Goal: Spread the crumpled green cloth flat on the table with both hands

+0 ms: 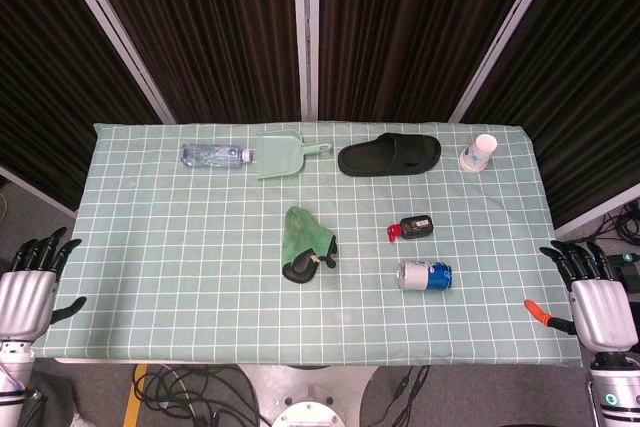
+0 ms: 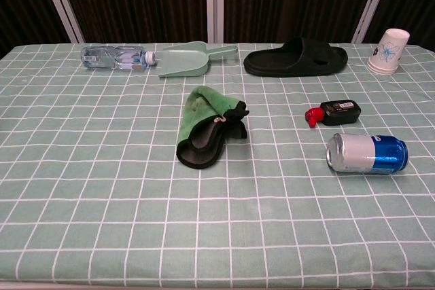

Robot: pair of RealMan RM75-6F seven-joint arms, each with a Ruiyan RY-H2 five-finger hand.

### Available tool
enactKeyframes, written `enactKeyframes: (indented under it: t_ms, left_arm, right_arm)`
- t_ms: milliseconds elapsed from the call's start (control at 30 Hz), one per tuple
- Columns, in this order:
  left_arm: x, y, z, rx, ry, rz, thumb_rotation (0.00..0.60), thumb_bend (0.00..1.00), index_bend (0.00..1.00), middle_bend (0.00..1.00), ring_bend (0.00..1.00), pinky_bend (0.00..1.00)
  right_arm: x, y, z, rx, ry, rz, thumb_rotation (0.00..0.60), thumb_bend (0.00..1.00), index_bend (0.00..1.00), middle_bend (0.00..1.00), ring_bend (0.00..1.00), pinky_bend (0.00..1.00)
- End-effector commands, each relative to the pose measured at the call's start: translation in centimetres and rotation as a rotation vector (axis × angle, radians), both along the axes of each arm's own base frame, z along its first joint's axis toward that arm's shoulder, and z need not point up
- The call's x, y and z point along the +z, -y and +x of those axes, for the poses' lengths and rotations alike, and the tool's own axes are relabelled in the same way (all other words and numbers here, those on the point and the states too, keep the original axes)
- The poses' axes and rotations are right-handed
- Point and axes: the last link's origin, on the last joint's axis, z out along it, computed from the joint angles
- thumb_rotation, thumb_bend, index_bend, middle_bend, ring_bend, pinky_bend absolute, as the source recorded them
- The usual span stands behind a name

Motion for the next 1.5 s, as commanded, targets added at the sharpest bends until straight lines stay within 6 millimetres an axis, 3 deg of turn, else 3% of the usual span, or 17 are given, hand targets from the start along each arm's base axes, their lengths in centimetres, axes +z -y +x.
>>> enactKeyframes:
  t_ms: [33,433,633,767,1067,1267,1500]
  left_arm:
    - [-0.1,0.0,0.0,0.004,0.0,-0.006,0.6,0.11,0.24,0.19,0.18,0.16]
    - [0.1,0.2,0.1,0.006,-0.006,-0.007,0.6,0.11,0.24,0.19,0.18,0.16]
    - [-0.1,0.2,0.1,0.007,-0.002,-0.012,0.6,0.11,0.24,0.19,0.18,0.16]
    - [-0.1,0.2,0.2,-0.001,0.004,-0.01,0.6,0.11,0.24,0.19,0.18,0.16]
    - [0.1,0.6,0.2,-0.015,0.01,-0.007,0.6,0.11,0.24,0.19,0.18,0.16]
    - [0.4,1.2,-0.1,-0.009,0.008,-0.01,0.6,0.11,0.24,0.19,0.18,0.16]
    - [0.6,1.4,-0.4,0.001,0.021,-0.003,0.6,0.11,0.24,0.19,0.18,0.16]
  right_arm:
    - [0.0,0.0,0.1,0.004,-0.001,0.002,0.514,0.06,0.21,0.16,0.13,0.08]
    - [-0.3,0.1,0.6,0.04,0.012,0.027,0.518,0.06,0.23,0.16,0.14,0.08]
    - [-1.6,1.3,1.9,0.102,0.042,0.093,0.515,0.12,0.34,0.16,0.14,0.08]
    - [-3.9,3.9,4.3,0.189,0.085,0.181,0.538,0.14,0.41,0.16,0.13,0.08]
    - [-11.1,10.4,11.4,0.378,0.125,0.374,0.544,0.14,0.42,0.16,0.12,0.08]
    - [-15.7,13.1,15.6,0.454,0.086,0.48,0.54,0.14,0.42,0.16,0.12,0.08]
    - [-20.4,15.8,19.0,0.514,0.014,0.512,0.54,0.14,0.42,0.16,0.11,0.08]
